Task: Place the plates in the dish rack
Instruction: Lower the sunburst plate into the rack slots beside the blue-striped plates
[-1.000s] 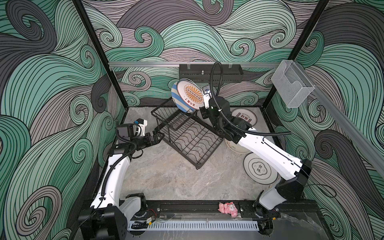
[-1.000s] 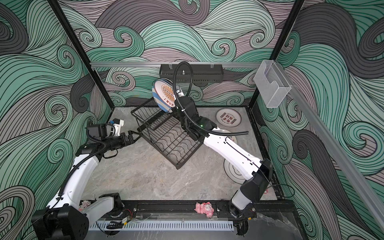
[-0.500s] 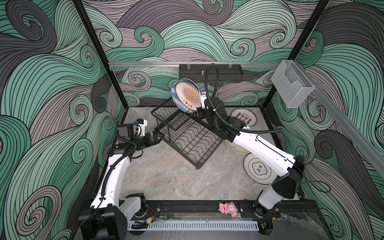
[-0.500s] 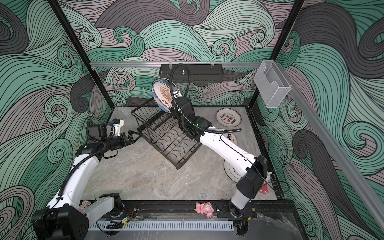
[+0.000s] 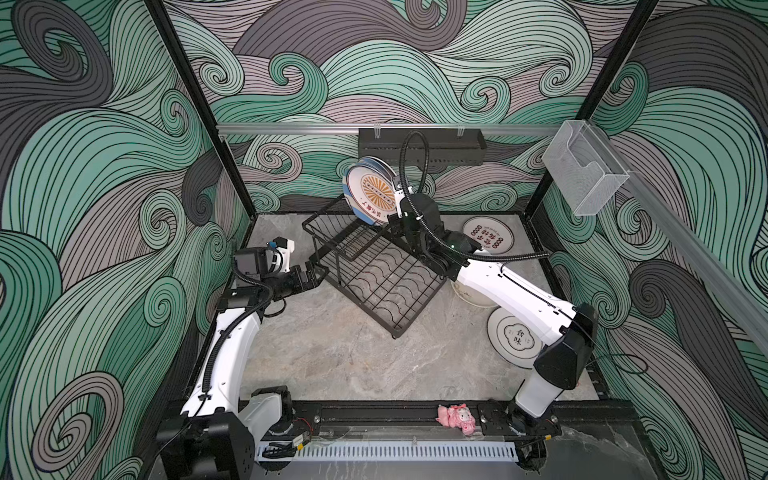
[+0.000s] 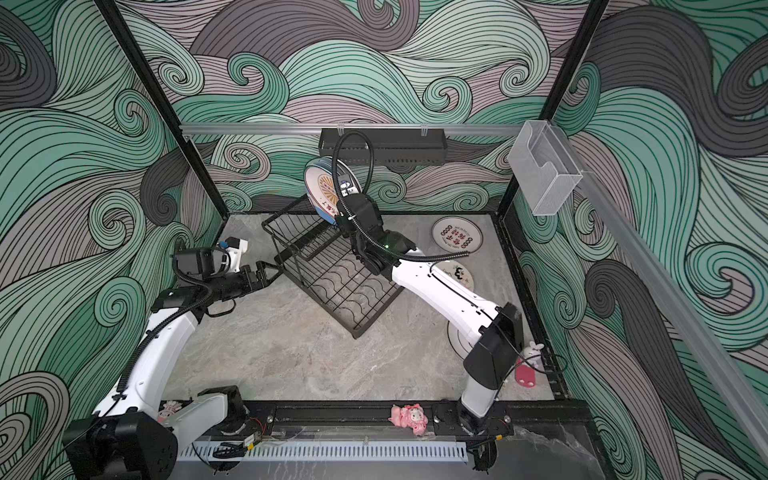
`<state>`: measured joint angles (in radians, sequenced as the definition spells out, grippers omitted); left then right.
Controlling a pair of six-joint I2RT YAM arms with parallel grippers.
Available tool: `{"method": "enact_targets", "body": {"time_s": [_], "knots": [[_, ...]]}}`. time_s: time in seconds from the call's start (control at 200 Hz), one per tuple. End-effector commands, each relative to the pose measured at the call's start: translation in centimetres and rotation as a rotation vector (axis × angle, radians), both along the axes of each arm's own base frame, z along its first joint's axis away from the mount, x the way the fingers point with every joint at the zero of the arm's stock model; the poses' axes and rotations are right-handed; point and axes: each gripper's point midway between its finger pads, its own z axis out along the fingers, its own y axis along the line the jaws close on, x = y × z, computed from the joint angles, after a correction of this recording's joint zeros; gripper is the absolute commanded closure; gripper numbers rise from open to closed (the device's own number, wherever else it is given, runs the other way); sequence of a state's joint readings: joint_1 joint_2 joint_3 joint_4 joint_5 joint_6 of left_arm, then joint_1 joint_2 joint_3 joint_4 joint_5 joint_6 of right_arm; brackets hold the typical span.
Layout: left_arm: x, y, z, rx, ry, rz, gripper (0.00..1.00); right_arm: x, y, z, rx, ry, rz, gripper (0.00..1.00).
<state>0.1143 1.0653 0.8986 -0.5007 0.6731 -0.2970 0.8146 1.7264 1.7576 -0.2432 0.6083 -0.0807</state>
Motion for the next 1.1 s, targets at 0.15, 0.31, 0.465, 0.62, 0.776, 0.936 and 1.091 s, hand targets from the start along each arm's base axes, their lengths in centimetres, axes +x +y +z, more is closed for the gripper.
{"method": "enact_targets", "body": {"time_s": [0.15, 0.31, 0.465, 0.62, 0.776, 0.936, 1.091], "knots": [[0.0, -0.2, 0.1, 0.013, -0.013, -0.016, 0.01, 1.4, 0.8, 2.7, 0.105, -0.066, -0.019, 1.0], [0.0, -0.2, 0.0, 0.012, -0.011, -0.017, 0.02, 1.9, 1.5, 1.9, 0.107, -0.052, -0.013, 1.0], [-0.1, -0.2, 0.0, 0.012, -0.01, -0.016, 0.01, 2.5, 2.0, 1.3, 0.103, -0.045, -0.019, 1.0], [-0.1, -0.2, -0.1, 0.013, -0.008, -0.016, 0.01, 3.1, 2.4, 0.5, 0.103, -0.034, -0.022, 1.0], [-0.1, -0.2, -0.1, 0.012, -0.007, -0.016, 0.01, 3.6, 2.8, -0.4, 0.098, -0.021, -0.024, 1.0], [-0.1, -0.2, -0.1, 0.013, -0.008, -0.015, 0.02, 4.1, 3.1, -1.4, 0.094, -0.002, -0.029, 1.0], [-0.1, -0.1, 0.0, 0.015, -0.009, -0.014, 0.01, 4.5, 2.9, -2.3, 0.108, 0.006, -0.037, 1.0]]}}
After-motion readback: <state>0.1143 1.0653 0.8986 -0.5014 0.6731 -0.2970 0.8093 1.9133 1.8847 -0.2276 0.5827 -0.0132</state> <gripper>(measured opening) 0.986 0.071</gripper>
